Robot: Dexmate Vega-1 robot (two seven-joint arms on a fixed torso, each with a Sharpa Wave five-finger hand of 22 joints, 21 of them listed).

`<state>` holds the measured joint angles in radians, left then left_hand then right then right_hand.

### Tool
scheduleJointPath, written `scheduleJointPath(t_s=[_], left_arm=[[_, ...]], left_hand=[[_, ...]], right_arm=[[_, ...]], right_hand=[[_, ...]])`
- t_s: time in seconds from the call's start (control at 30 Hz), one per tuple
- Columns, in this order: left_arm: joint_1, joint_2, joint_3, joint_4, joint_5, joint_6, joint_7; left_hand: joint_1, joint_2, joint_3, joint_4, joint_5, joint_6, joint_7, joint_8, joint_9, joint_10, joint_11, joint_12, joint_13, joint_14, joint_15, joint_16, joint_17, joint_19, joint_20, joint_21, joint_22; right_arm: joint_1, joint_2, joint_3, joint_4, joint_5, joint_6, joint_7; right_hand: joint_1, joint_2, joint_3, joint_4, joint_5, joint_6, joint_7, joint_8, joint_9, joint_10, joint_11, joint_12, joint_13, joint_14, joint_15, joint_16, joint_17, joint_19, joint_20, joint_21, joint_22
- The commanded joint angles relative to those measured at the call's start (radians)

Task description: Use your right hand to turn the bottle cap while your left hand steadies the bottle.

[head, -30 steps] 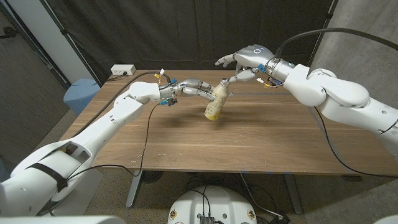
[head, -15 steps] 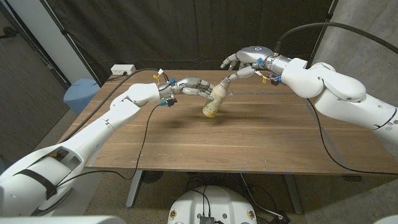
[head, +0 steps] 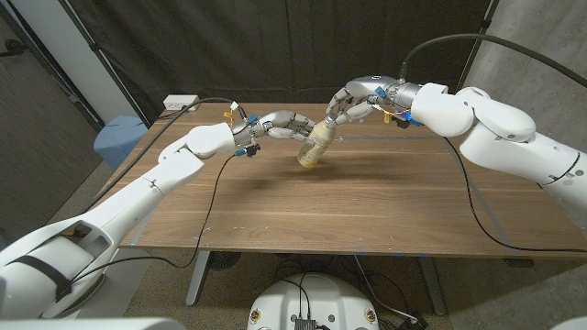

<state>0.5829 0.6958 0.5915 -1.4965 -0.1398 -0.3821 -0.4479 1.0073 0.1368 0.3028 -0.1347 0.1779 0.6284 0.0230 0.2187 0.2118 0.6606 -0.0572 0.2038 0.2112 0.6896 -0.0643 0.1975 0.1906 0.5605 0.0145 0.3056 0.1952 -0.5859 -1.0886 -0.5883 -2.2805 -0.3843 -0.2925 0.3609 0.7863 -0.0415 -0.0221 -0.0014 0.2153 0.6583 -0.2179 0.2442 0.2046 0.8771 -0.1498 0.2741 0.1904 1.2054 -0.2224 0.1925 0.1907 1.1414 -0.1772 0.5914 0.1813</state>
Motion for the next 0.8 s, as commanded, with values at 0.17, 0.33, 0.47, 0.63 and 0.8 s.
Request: scheduleJointPath(t_s=[0.17, 0.33, 0.47, 0.63, 0.8], left_arm=[[-0.004, 0.019, 0.031, -0.022, 0.028, 0.022, 0.024], [-0.005, 0.020, 0.033, -0.021, 0.019, 0.021, 0.018], [-0.007, 0.020, 0.034, -0.015, 0.008, 0.018, 0.009], [-0.012, 0.015, 0.034, -0.006, 0.000, 0.008, 0.001], [-0.015, 0.011, 0.034, 0.000, -0.004, -0.004, -0.003]], left_hand=[[-0.004, -0.001, 0.050, 0.045, 0.005, 0.009, 0.000, 0.004, 0.004, 0.007, 0.000, 0.001, 0.005, 0.001, -0.003, 0.003, 0.002, -0.003, -0.004, 0.003, 0.000], [-0.004, -0.001, 0.050, 0.045, 0.005, 0.008, 0.002, 0.004, 0.004, 0.006, 0.001, 0.001, 0.005, -0.002, -0.001, 0.002, 0.002, -0.004, -0.003, 0.002, 0.000], [-0.004, -0.001, 0.050, 0.045, 0.005, 0.008, 0.001, 0.004, 0.004, 0.005, 0.000, 0.000, 0.005, -0.002, -0.002, 0.002, 0.002, -0.004, -0.003, 0.002, 0.000], [-0.005, -0.001, 0.050, 0.045, 0.005, 0.009, 0.001, 0.004, 0.004, 0.005, 0.000, 0.000, 0.005, -0.002, -0.002, 0.002, 0.002, -0.004, -0.002, 0.002, 0.000], [-0.005, -0.001, 0.051, 0.046, 0.005, 0.009, -0.001, 0.004, 0.004, 0.006, 0.001, 0.000, 0.005, -0.002, -0.002, 0.002, 0.002, -0.004, -0.002, 0.002, 0.000]], right_arm=[[-0.026, -0.025, 0.011, -0.021, 0.024, 0.016, -0.055], [-0.024, -0.026, -0.001, -0.022, -0.010, 0.016, -0.062], [-0.023, -0.025, -0.003, -0.019, -0.012, 0.020, -0.060], [-0.011, -0.024, -0.013, -0.020, -0.021, 0.014, -0.032], [-0.007, -0.025, -0.016, -0.021, -0.028, 0.008, -0.021]], right_hand=[[0.074, 0.022, 0.024, -0.035, 0.014, 0.018, -0.004, -0.001, 0.004, 0.019, -0.025, 0.004, 0.000, 0.030, -0.006, 0.006, 0.001, 0.021, -0.016, -0.003, 0.003], [0.106, 0.029, 0.034, -0.051, 0.016, 0.035, -0.004, 0.002, 0.009, 0.019, -0.031, 0.001, 0.001, 0.033, -0.006, 0.003, 0.000, 0.023, -0.023, -0.005, 0.003], [0.117, 0.033, 0.036, -0.056, 0.016, 0.061, -0.004, 0.010, 0.015, 0.020, -0.032, -0.002, 0.002, 0.033, -0.004, 0.000, -0.001, 0.024, -0.024, -0.006, 0.003], [0.111, 0.033, 0.032, -0.053, 0.015, 0.076, -0.004, 0.011, 0.016, 0.020, -0.024, -0.004, 0.003, 0.034, -0.002, -0.002, -0.002, 0.024, -0.024, -0.009, 0.003], [0.100, 0.026, 0.024, -0.050, 0.013, 0.083, -0.004, 0.009, 0.015, 0.021, -0.021, -0.006, 0.003, 0.033, -0.001, -0.004, -0.002, 0.025, -0.023, -0.011, 0.002]])
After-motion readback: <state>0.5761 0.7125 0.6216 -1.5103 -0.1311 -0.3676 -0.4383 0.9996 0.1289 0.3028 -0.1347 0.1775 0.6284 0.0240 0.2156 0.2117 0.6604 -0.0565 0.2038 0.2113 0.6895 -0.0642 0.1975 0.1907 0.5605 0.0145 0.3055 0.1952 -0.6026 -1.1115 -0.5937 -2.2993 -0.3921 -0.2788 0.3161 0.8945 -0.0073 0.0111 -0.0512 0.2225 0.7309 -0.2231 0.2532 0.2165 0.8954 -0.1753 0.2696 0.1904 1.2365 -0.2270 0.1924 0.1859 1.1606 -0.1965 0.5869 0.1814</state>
